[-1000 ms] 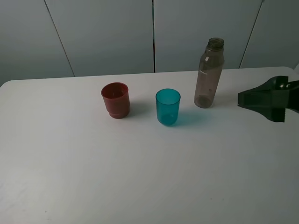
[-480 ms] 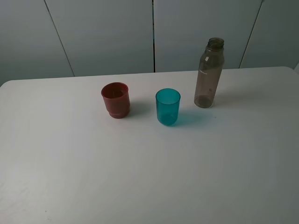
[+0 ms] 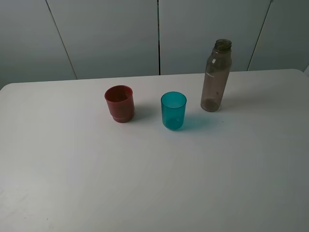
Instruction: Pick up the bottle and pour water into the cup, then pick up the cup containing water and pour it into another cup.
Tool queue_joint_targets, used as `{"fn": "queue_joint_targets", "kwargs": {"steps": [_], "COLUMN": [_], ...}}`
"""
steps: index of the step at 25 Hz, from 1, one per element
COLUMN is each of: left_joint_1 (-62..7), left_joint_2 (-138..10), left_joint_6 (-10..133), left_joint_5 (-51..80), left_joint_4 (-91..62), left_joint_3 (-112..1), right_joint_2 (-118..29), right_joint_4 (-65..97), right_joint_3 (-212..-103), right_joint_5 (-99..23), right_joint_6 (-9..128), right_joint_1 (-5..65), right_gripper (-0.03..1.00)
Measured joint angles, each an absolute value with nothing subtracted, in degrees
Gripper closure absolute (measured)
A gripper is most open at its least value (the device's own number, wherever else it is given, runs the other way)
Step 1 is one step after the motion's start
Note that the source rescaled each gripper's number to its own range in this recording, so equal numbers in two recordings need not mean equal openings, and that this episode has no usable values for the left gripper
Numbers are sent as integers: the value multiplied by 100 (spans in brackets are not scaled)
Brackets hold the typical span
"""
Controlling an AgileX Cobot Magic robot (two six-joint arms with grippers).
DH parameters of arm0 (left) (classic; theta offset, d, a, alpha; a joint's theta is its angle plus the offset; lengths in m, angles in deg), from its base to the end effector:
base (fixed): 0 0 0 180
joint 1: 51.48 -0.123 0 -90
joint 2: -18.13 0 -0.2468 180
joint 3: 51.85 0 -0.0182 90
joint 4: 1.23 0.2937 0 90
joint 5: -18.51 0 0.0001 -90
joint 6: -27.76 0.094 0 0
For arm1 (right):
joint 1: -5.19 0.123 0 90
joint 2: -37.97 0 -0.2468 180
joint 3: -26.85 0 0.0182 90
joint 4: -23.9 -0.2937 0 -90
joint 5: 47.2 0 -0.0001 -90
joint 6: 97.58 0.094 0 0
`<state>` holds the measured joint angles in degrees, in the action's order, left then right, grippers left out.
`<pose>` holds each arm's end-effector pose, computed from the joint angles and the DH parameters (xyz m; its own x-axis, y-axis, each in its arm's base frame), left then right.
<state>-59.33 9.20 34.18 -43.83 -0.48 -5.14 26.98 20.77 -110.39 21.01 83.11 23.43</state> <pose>0.0705 0.0108 0.2979 -0.4788 0.0529 -0.8763 -0.0909 0.9898 0.1095 0.0588 0.0244 0.3087 -0.5135 -0.1352 -0.8474 -0.3370 0.9399 0.0542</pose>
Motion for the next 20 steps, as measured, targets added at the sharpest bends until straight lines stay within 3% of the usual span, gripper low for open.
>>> {"fn": "queue_joint_targets", "kwargs": {"steps": [5,12,20], "left_joint_1": [-5933,-5933,-5933], "left_joint_2": [920,920,920], "left_joint_6": [3438,3449,3449], "left_joint_5": [-4383,-4383,-4383], "left_joint_4": [-48,-48,-48], "left_joint_3": [-514,-514,-514], "right_joint_2": [2871,2896,2898], "right_joint_4": [2328,2204,2135], "right_joint_3": [-10826,-10640,-10640], "right_joint_5": [2014,1574,1563], "right_joint_6": [8332,8299,8242], "right_joint_1": [2266,1091,709], "right_gripper": [-3,-3,-3]}}
